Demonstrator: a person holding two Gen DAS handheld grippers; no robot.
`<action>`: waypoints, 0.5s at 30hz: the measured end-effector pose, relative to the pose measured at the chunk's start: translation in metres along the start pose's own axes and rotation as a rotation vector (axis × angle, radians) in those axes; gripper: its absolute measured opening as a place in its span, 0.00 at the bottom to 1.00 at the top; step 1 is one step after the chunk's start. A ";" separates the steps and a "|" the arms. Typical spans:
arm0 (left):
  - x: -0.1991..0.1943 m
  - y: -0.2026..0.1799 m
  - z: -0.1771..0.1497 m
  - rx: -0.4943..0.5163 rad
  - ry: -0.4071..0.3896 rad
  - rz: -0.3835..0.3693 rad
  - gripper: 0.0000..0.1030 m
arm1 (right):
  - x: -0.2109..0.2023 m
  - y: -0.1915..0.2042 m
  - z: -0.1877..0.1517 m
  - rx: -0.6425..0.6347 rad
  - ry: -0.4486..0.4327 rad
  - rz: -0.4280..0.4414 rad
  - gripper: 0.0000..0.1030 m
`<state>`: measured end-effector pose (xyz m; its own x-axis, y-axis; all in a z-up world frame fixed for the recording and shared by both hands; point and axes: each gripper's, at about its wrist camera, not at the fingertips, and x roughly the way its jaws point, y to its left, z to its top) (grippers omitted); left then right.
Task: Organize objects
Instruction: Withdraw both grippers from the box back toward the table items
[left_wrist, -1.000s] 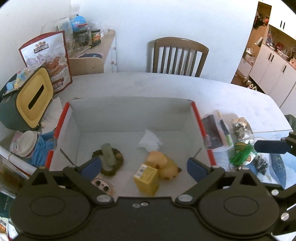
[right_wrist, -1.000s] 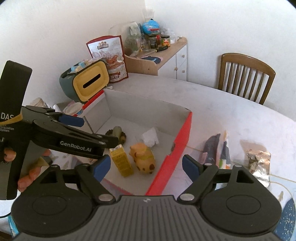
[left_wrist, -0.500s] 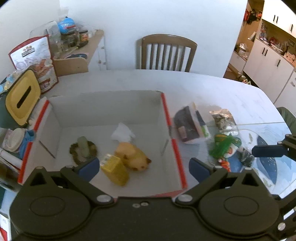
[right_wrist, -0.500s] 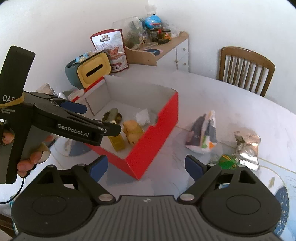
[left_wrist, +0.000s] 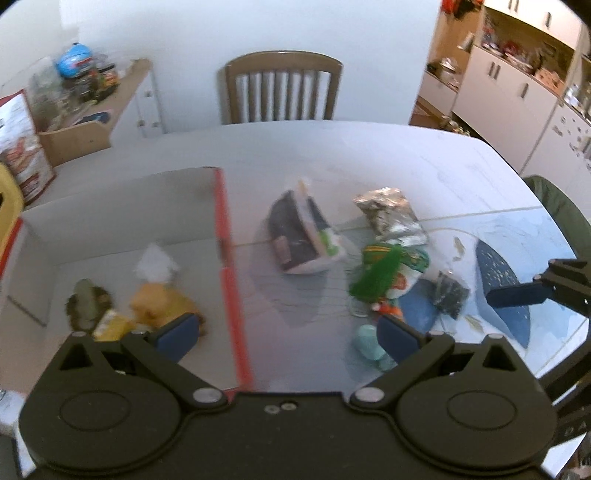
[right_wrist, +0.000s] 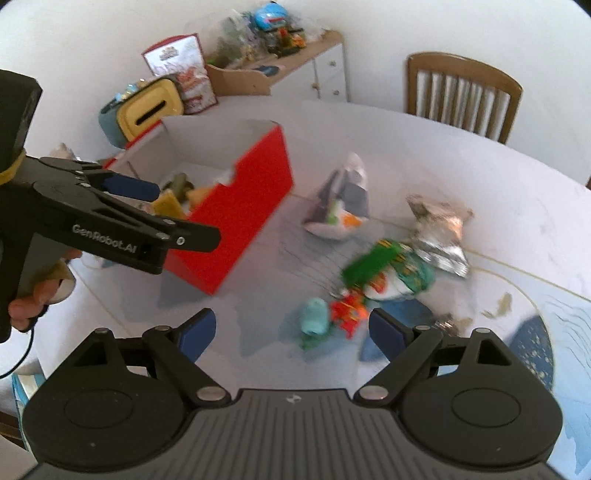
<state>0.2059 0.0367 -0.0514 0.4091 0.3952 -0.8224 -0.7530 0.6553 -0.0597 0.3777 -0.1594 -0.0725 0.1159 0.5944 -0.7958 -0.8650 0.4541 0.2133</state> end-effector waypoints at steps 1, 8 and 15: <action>0.004 -0.005 0.000 0.000 0.005 -0.004 0.99 | 0.000 -0.006 -0.002 0.005 0.005 -0.004 0.88; 0.031 -0.043 -0.010 0.076 0.043 -0.042 0.99 | 0.002 -0.046 -0.017 0.015 0.042 -0.042 0.88; 0.057 -0.062 -0.020 0.104 0.056 -0.047 0.99 | 0.014 -0.087 -0.023 0.032 0.084 -0.089 0.88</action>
<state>0.2655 0.0060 -0.1057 0.4114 0.3280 -0.8504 -0.6751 0.7365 -0.0425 0.4440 -0.2057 -0.1154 0.1485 0.4937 -0.8569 -0.8372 0.5239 0.1568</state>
